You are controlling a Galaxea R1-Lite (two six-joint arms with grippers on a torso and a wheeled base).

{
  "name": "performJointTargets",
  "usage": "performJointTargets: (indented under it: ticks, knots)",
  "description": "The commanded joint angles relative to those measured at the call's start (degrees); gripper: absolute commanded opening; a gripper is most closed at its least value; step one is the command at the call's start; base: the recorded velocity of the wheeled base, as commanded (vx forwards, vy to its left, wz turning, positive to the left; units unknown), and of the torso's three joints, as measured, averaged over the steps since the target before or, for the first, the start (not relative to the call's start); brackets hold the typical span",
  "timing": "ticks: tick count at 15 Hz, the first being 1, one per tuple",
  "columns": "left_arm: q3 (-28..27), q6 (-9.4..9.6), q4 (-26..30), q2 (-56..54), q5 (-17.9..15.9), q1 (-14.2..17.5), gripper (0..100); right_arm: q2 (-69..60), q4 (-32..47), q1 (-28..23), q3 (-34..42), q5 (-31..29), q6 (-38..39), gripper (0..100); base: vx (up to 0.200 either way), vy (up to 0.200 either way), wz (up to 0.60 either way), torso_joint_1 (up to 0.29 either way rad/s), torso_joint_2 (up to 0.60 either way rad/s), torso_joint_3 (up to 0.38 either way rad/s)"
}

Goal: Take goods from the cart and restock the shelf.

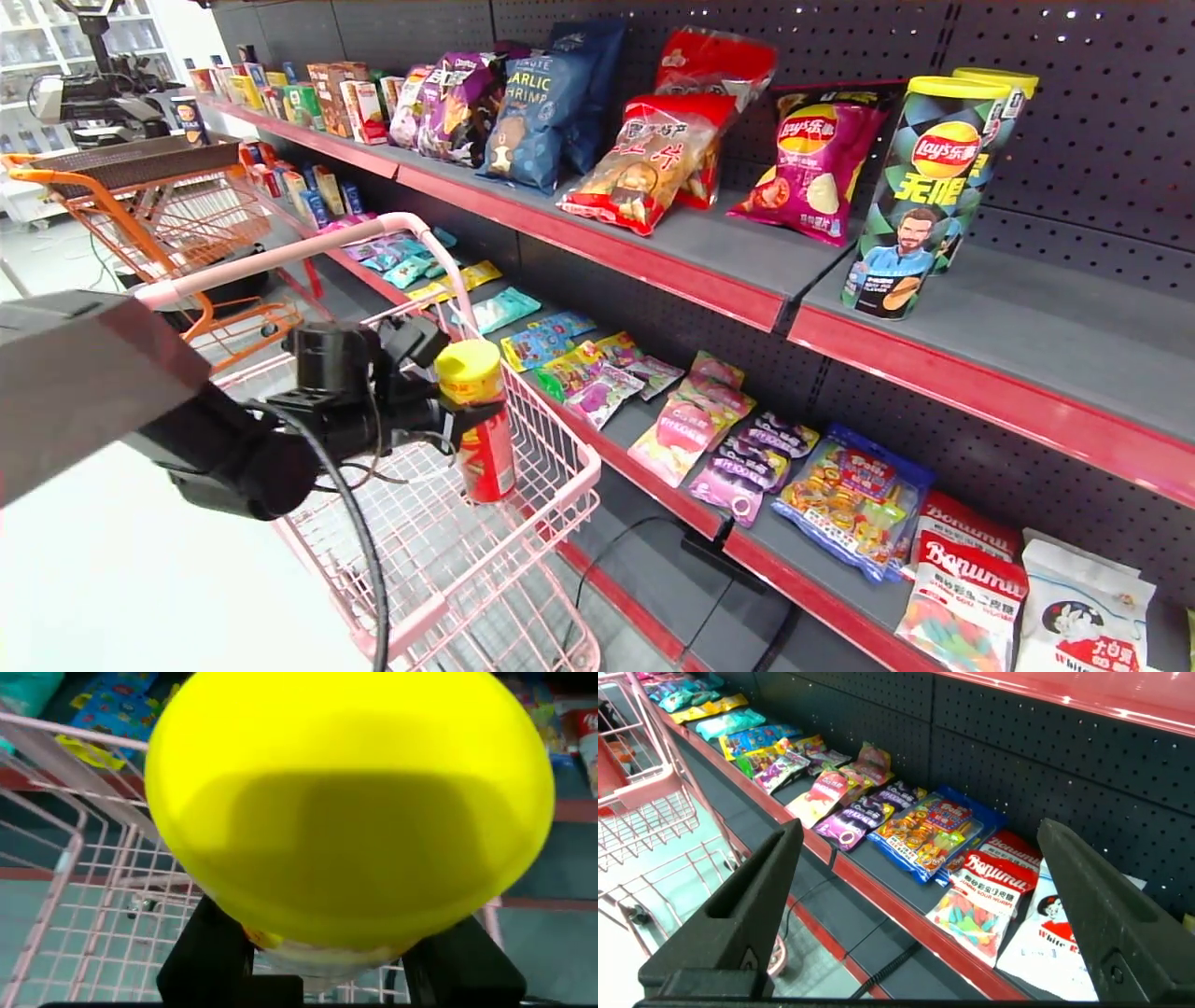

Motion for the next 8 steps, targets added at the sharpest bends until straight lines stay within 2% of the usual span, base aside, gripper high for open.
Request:
performJointTargets:
  ticks: [1,2,3,4,5,7,8]
  knots:
    - [-0.53,-2.21,19.91,-29.36,-0.40,5.53,0,0.05,0.00,0.00,0.01,0.14,-0.13,100,0.000,0.000,0.00,0.000,0.00,0.000]
    - [-0.62,-2.30,23.51,-34.46,-0.40,6.41,0,0.05,0.00,0.00,0.01,0.23,-0.31,100,0.000,0.000,0.00,0.000,0.00,0.000]
    - [0.61,-3.18,27.82,-43.34,-0.14,8.34,0,0.05,0.00,0.00,0.01,0.23,-0.04,100,0.000,0.000,0.00,0.000,0.00,0.000]
    - [1.40,-3.53,28.87,-45.89,-0.05,8.96,0,0.05,0.00,0.00,0.01,0.23,0.04,100,0.000,0.000,0.00,0.000,0.00,0.000]
    - [4.48,-4.06,31.25,-54.06,-0.05,11.07,0,0.05,0.00,0.00,0.01,0.23,0.04,100,0.000,0.000,0.00,0.000,0.00,0.000]
    - [7.38,-4.32,32.83,-61.53,-0.14,11.68,0,0.05,-0.09,0.00,0.01,0.23,0.04,100,0.000,0.000,0.00,0.000,0.00,0.000]
    - [9.49,-4.58,35.99,-68.30,-0.05,12.04,0,0.05,-0.09,0.00,0.01,0.14,0.13,100,0.000,0.000,0.00,0.000,0.00,0.000]
